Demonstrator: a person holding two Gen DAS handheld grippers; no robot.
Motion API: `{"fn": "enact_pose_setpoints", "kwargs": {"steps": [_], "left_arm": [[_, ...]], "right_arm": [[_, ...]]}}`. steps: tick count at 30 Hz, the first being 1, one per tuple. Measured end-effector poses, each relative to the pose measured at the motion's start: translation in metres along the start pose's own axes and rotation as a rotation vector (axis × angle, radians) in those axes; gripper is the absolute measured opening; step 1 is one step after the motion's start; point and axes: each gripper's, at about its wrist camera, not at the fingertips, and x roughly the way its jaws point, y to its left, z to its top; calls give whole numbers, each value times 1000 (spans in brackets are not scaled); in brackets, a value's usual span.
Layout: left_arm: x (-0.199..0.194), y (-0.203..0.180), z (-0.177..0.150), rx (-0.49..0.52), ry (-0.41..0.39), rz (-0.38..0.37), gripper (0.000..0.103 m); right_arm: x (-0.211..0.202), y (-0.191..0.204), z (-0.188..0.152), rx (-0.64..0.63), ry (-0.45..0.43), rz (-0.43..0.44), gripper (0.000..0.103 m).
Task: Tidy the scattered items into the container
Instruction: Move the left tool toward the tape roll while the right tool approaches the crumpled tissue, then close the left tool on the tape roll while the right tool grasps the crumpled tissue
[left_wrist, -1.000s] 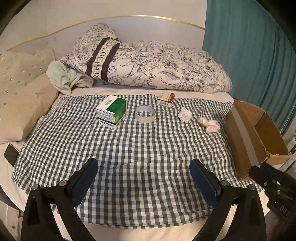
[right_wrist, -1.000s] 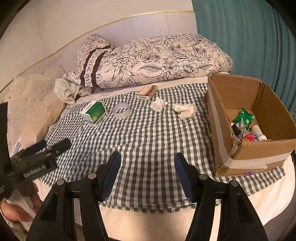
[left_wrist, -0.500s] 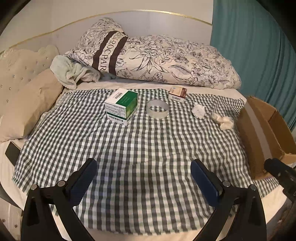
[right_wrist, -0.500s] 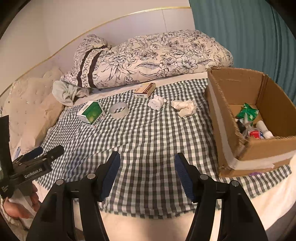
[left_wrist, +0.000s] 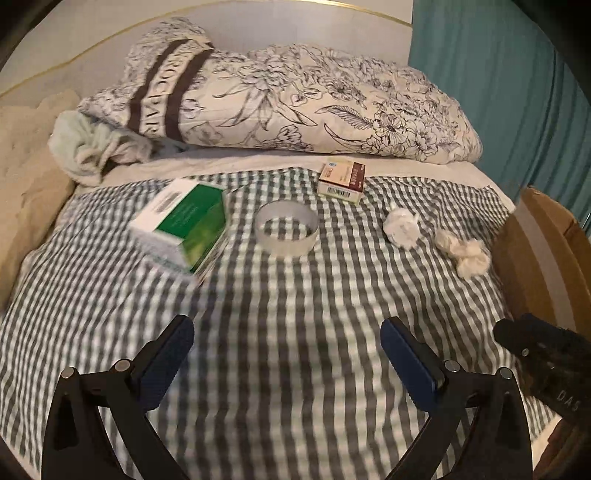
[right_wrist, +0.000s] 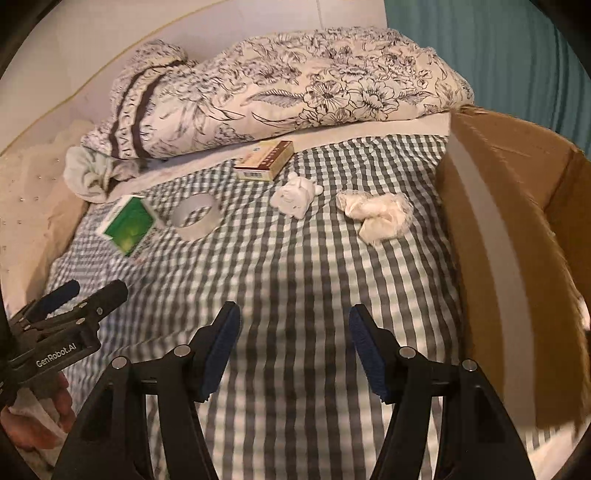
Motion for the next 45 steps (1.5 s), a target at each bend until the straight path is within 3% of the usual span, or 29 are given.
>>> {"fn": "enact_pose_setpoints", "kwargs": {"steps": [10,23,28,30,33,34,35,37,38,39,45], "left_arm": [[89,-15,34,22,20,32,103],[157,-14,58,20,42,143,103],[182,-5,65,-32,84,130,103],[185,0,67,-58,84,106,103],[186,2,67,-61,74,74,94],[185,1,67,-54,65,68,83],[184,-1,68,-44,58,70,83],[183,-4,68,-29,52,71,83],[182,-5,68,-25,48,70,83],[179,-7,68,-14,42,75,83],[142,-23,63,62,-19,99,83]], "right_arm": [[69,-31,45,51,-1,-96,61],[130,-68,73,101,18,-143,62],[143,-73,83,107,18,-144,68],[150,-75,87,103,30,-155,75],[163,-81,89,124,70,-157,81],[166,-81,89,116,72,-162,81],[168,-78,89,97,65,-180,80],[165,-74,88,69,50,-219,55],[161,-74,88,67,29,-238,14],[157,-75,87,72,19,-218,10],[131,-65,79,58,-27,-163,9]]}}
